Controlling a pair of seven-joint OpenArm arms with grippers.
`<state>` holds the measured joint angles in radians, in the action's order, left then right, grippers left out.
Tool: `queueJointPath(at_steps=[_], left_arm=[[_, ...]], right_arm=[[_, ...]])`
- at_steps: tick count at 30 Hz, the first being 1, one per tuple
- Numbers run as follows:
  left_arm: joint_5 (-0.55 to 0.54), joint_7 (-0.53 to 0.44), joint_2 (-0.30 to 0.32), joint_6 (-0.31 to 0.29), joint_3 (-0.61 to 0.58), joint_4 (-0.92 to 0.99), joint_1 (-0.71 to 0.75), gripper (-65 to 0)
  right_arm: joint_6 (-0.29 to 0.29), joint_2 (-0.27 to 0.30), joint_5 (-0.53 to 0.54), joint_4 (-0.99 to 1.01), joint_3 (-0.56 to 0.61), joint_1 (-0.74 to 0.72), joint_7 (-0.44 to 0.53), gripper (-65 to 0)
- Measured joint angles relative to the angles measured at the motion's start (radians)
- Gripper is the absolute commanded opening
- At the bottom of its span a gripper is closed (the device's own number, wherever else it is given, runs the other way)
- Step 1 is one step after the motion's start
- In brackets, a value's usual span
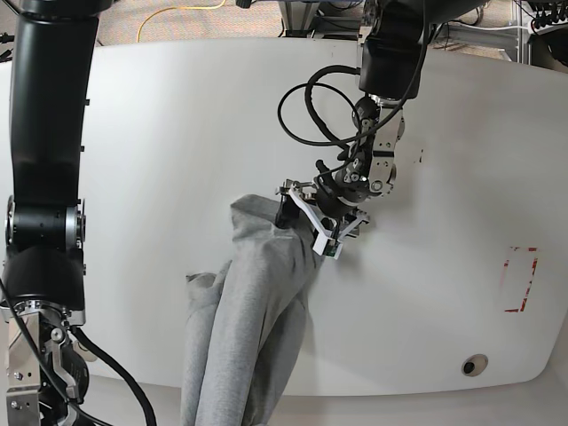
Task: Fold the T-shirt properly
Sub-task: 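Grasp another part of the hanging T-shirt with the left gripper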
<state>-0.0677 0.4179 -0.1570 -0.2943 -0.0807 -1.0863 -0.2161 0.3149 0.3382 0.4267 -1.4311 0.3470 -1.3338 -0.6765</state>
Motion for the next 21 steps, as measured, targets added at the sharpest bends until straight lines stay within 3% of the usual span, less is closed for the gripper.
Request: queueJointPath(at_steps=[8, 10, 16, 21], left_arm=[[0.0, -0.012, 0.0, 0.005, -0.003, 0.061, -0.048, -20.6], [0.0, -0.024, 0.0, 0.005, -0.003, 0.101, -0.071, -25.4], [-0.003, -0.053, 0.002, 0.014, 0.001, 0.192, -0.121, -50.0], [-0.006, -0.085, 0.005, 0.018, 0.002, 0.209, -0.119, -65.0]], right_arm=[[0.0, 0.011, 0.0, 0.0, 0.0, 0.0, 0.002, -65.0], [0.0, 0.011, 0.0, 0.0, 0.0, 0.0, 0.002, -65.0], [0.0, 0.014, 0.002, 0.0, 0.0, 0.002, 0.002, -65.0], [0.0, 0.014, 0.0, 0.0, 0.0, 0.01, 0.006, -65.0]])
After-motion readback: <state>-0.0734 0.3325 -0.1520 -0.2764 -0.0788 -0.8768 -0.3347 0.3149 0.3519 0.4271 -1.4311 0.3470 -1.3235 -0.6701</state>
